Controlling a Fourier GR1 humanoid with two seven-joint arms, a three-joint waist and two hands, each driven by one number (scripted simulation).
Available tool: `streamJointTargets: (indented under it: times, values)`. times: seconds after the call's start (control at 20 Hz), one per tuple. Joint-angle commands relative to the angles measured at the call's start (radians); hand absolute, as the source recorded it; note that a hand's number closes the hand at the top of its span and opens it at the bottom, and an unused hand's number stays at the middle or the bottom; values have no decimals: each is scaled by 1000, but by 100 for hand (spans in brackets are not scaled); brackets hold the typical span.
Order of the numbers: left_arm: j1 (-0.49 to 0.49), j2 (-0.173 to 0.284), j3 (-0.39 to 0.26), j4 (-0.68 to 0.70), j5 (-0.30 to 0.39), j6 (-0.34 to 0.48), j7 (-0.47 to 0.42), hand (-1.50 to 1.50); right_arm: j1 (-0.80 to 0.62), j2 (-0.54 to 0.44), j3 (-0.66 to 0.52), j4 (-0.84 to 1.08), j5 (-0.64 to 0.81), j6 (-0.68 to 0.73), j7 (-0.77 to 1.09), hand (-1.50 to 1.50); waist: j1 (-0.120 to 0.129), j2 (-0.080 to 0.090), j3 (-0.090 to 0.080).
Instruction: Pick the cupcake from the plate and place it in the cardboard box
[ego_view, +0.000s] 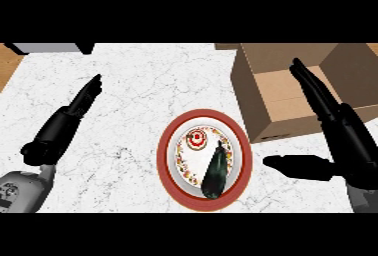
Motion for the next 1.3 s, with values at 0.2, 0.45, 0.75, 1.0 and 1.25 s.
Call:
streamJointTargets:
  times: [0.2, 0.45, 0.75, 1.0, 1.25]
  values:
    - [-18, -16, 3, 43, -13, -32, -28, 0, -163, -60, 193, -51, 131, 317, 356, -150, 26, 0, -3]
    - [-104, -51, 3, 64, -25, -25, 23, 0, -355, 80, 309, -23, 98, 534, 606, -150, 26, 2, -2]
    - [-76, -39, 32, 72, -29, -57, -2, 0, -471, 272, 377, 60, 94, 704, 859, -150, 20, 0, 0]
    - [-10, -51, 39, 70, -41, -70, -74, 0, -516, 425, 399, 229, 139, 686, 917, -150, 23, 2, 0]
    - [-12, -70, 41, 59, -69, -61, -40, 0, -483, 492, 403, 197, 142, 728, 1003, -150, 14, -1, 1]
